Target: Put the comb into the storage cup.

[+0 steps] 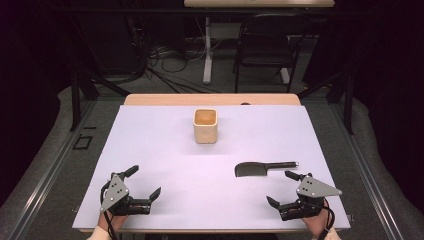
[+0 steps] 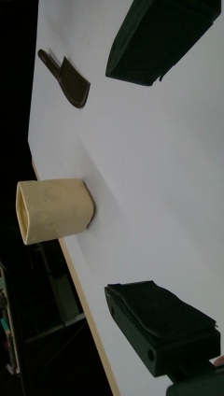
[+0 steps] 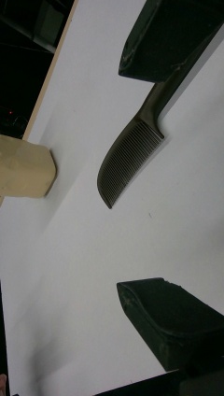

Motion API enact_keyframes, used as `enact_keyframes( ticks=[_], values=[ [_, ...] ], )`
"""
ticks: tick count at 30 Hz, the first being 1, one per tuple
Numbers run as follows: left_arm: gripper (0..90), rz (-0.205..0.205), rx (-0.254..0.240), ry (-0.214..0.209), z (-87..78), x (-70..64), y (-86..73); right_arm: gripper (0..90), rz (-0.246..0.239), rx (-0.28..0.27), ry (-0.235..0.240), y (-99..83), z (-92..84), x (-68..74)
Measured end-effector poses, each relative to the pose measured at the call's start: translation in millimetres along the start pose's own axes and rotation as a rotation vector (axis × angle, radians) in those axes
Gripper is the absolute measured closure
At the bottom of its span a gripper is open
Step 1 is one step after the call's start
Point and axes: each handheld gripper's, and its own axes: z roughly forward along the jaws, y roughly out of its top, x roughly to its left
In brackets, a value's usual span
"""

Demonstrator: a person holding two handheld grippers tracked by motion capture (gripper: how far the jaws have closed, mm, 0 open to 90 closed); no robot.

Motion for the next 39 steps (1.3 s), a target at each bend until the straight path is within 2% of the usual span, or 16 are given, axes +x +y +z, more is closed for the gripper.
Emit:
enact_keyframes(
  ticks=[9,22,39],
  values=[
    [0.3,0.003,0.003,-0.01,1.0,-0.7,-0.2,0.0,0.0,0.02,-0.009,0.3,3.2,-1.4],
    [0.3,0.007,0.011,-0.01,3.3,0.1,-0.6,0.0,0.01,0.068,-0.019,2.9,20.6,-8.6],
    [0.3,0.008,0.011,-0.011,4.3,0.1,-0.7,0.0,0.033,0.1,-0.059,4.7,39.1,-30.3]
  ],
)
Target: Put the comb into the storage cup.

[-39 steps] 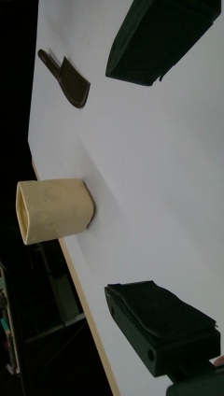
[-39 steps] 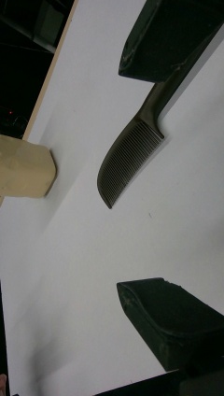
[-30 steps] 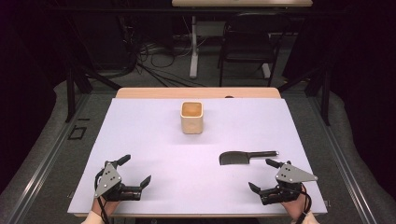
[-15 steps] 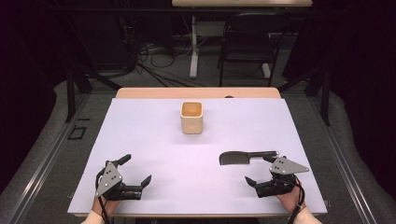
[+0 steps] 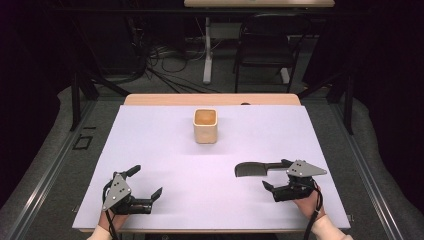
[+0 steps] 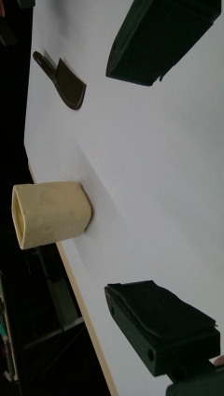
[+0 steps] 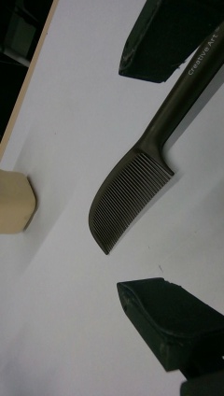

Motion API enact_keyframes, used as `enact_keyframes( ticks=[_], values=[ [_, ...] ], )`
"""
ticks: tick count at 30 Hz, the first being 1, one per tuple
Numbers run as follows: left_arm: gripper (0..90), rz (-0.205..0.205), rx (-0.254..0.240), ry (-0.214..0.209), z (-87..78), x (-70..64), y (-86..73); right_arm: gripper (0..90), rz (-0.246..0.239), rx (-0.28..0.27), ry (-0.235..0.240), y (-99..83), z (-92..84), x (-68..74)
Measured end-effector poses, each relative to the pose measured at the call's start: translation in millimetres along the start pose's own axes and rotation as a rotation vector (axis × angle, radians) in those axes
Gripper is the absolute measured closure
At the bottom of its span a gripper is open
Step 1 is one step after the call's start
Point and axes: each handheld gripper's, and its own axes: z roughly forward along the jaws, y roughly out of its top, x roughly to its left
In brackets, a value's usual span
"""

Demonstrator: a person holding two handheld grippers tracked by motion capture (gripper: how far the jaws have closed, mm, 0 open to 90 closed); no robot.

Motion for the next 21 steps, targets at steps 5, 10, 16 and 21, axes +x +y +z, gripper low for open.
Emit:
enact_keyframes(
  ticks=[5,10,16,21],
  values=[
    [0.3,0.0,-0.002,0.0,-0.1,0.0,0.0,0.0,0.011,0.006,-0.015,0.3,5.2,-6.0],
    [0.3,-0.001,-0.003,0.001,-0.1,0.2,0.0,0.0,0.019,0.018,-0.027,-0.2,9.7,-11.9],
    [0.3,0.001,0.0,0.0,0.2,0.4,-0.1,0.0,0.03,0.027,-0.039,-0.4,14.0,-19.3],
    [0.3,0.004,0.002,0.0,0.3,0.5,-0.1,0.0,0.043,0.042,-0.049,-1.6,17.9,-26.6]
  ],
)
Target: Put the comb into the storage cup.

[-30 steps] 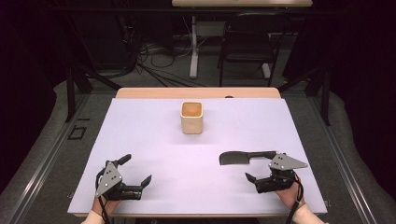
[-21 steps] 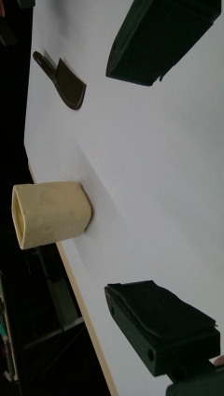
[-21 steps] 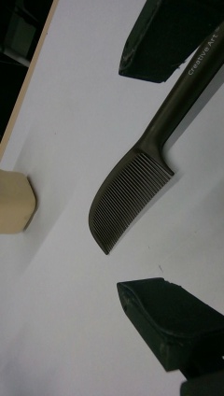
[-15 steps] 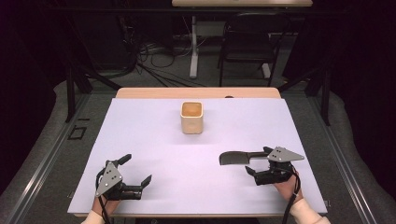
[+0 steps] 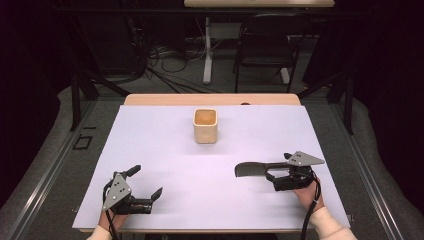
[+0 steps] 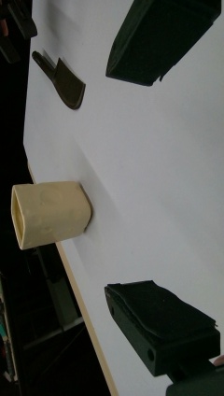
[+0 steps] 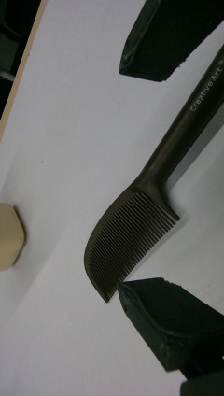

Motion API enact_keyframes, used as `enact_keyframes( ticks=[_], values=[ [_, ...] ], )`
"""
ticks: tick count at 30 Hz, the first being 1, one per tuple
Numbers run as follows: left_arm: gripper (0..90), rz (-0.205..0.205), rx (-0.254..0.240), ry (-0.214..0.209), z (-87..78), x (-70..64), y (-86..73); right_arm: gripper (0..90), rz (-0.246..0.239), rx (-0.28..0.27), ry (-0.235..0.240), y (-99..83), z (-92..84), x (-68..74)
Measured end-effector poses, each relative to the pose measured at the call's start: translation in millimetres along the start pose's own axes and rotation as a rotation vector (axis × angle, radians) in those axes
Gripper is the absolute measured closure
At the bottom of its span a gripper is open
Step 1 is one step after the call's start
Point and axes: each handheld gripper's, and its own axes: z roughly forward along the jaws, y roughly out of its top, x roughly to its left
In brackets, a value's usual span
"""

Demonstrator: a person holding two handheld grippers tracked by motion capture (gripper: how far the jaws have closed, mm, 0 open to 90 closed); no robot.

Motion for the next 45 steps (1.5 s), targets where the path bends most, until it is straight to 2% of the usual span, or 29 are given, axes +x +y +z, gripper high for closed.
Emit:
enact_keyframes(
  ticks=[8,14,20,24,26,27,29,30,31,32,36,42,45],
  values=[
    [0.3,-0.002,0.0,-0.001,-0.1,0.0,-0.1,0.0,0.027,0.011,-0.02,-0.7,4.8,-13.0],
    [0.3,-0.002,0.0,-0.001,0.2,0.0,-0.2,0.0,0.033,0.023,-0.034,-0.8,7.2,-17.1],
    [0.3,-0.001,0.001,-0.005,0.4,0.0,-0.2,17.4,0.052,0.022,-0.089,0.3,6.9,-28.8],
    [0.3,-0.003,0.004,-0.008,0.9,0.0,-0.4,41.2,0.051,0.024,-0.136,-0.3,5.8,-33.9],
    [0.3,-0.003,0.004,-0.007,0.9,0.0,-0.3,52.4,0.043,0.04,-0.163,-0.7,5.7,-36.4],
    [0.3,-0.003,0.003,-0.007,0.9,0.0,-0.3,61.2,0.039,0.045,-0.17,-1.2,5.8,-37.5],
    [0.3,-0.007,0.004,-0.007,1.1,-0.2,-0.4,73.3,0.018,0.083,-0.18,-2.1,6.7,-40.1],
    [0.3,-0.009,0.004,-0.005,1.2,-0.2,-0.5,77.2,0.007,0.104,-0.182,-2.6,7.9,-41.7],
    [0.3,-0.009,0.004,-0.005,1.2,-0.2,-0.5,77.2,0.007,0.104,-0.182,-2.6,7.9,-41.7],
    [0.3,-0.01,0.005,-0.005,1.4,-0.1,-0.5,84.6,0.017,0.146,-0.192,-4.5,10.6,-45.6],
    [0.4,-0.01,0.004,-0.004,1.4,0.1,-0.6,90.0,0.017,0.18,-0.228,-5.2,12.9,-49.3],
    [0.4,-0.011,0.004,-0.004,1.4,0.2,-0.6,90.0,0.002,0.231,-0.265,-4.6,14.8,-51.7],
    [0.4,-0.009,0.004,-0.003,1.3,0.2,-0.5,90.0,-0.001,0.259,-0.268,-5.6,16.2,-51.8]
  ],
)
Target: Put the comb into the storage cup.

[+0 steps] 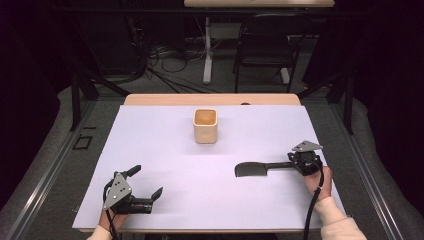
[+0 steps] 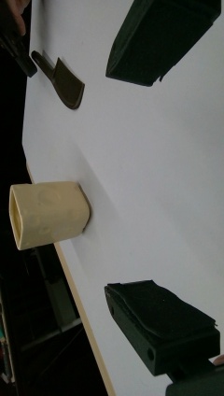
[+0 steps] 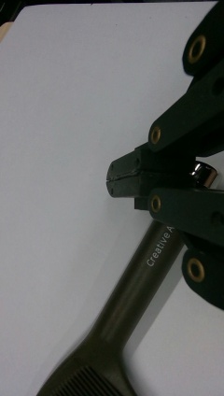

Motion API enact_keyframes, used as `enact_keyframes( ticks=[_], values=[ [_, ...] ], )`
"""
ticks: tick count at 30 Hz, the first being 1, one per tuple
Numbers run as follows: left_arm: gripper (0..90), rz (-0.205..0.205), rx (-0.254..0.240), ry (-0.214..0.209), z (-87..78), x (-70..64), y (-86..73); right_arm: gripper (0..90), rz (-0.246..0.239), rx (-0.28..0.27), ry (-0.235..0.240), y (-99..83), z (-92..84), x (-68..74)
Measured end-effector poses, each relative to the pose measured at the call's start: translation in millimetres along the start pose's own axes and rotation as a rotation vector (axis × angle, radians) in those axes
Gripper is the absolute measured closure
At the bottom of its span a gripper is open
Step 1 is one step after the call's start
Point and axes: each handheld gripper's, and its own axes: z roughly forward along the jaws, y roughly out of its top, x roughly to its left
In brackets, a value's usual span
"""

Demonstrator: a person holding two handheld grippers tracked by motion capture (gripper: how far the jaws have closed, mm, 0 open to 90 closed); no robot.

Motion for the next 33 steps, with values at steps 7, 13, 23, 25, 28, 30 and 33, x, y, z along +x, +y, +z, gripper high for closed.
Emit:
enact_keyframes(
  ticks=[7,13,23,25,28,30,33],
  values=[
    [0.4,0.002,0.0,-0.001,-0.1,0.0,0.0,90.0,0.001,0.036,0.0,-0.8,0.3,0.4],
    [0.4,0.001,0.001,0.0,-0.5,0.0,-0.1,90.0,0.007,0.058,0.022,-1.3,-1.1,2.6],
    [0.4,0.004,0.003,0.001,-0.5,-0.1,0.0,90.0,0.009,0.094,0.024,-0.6,-6.8,10.1],
    [0.4,0.003,0.004,0.002,-0.7,-0.2,0.0,90.0,0.01,0.099,0.03,-1.0,-7.4,11.3],
    [0.4,0.004,0.004,0.001,-0.6,-0.1,0.1,90.0,0.01,0.099,0.042,-1.5,-9.2,13.0],
    [0.4,0.003,0.005,0.001,-0.8,-0.2,0.1,90.0,0.015,0.102,0.043,-1.4,-10.9,14.9],
    [0.4,0.005,0.005,0.0,-0.7,-0.3,0.1,90.0,0.006,0.109,0.046,-1.6,-11.6,17.0]
  ],
)
